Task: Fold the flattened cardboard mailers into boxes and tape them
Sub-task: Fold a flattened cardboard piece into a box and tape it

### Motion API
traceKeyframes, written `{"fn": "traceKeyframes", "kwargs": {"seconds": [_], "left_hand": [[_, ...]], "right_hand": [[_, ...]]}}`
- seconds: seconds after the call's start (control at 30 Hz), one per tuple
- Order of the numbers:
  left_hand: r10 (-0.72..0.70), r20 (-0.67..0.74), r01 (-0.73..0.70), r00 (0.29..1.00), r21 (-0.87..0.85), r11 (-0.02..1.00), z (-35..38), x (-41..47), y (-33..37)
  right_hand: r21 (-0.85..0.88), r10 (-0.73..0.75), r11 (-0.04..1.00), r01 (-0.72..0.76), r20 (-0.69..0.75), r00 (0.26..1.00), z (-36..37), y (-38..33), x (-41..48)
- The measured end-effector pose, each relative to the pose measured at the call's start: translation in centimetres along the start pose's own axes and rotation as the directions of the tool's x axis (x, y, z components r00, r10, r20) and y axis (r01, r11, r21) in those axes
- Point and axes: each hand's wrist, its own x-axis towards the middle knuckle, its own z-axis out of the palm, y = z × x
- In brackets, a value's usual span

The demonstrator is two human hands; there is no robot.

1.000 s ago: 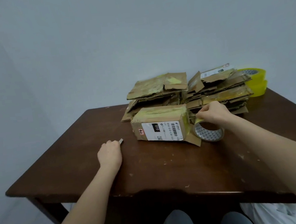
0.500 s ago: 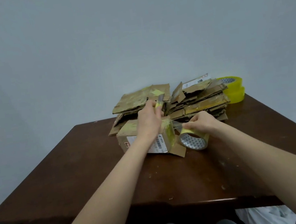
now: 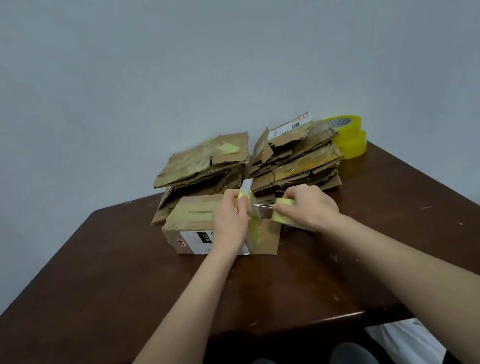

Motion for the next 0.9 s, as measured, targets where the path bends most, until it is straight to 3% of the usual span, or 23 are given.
{"fn": "traceKeyframes", "kwargs": {"seconds": [0.37, 0.53, 0.7, 0.9], "left_hand": [[-0.039, 0.029, 0.038, 0.999, 0.04, 0.998, 0.0, 0.0, 0.0], [-0.021, 0.019, 0.021, 1.0, -0.023, 1.0, -0.2, -0.2, 0.6], [0.07, 0.051, -0.077, 0.996, 0.173, 0.982, 0.3, -1.2, 1.0], [0.048, 0.041, -0.057, 0.998, 0.262, 0.963, 0.0, -1.3, 0.8]], "right_hand": [[-0.069, 0.088, 0.994, -0.088, -0.004, 0.996, -0.8, 0.1, -0.5], [0.006, 0.062, 0.998, -0.062, 0.016, 0.998, -0.8, 0.3, -0.6], [0.07, 0.077, 0.995, -0.073, -0.056, 0.995, -0.4, 0.5, -1.0], [0.088, 0.113, 0.991, -0.105, -0.086, 0.99, -0.1, -0.1, -1.0]]}}
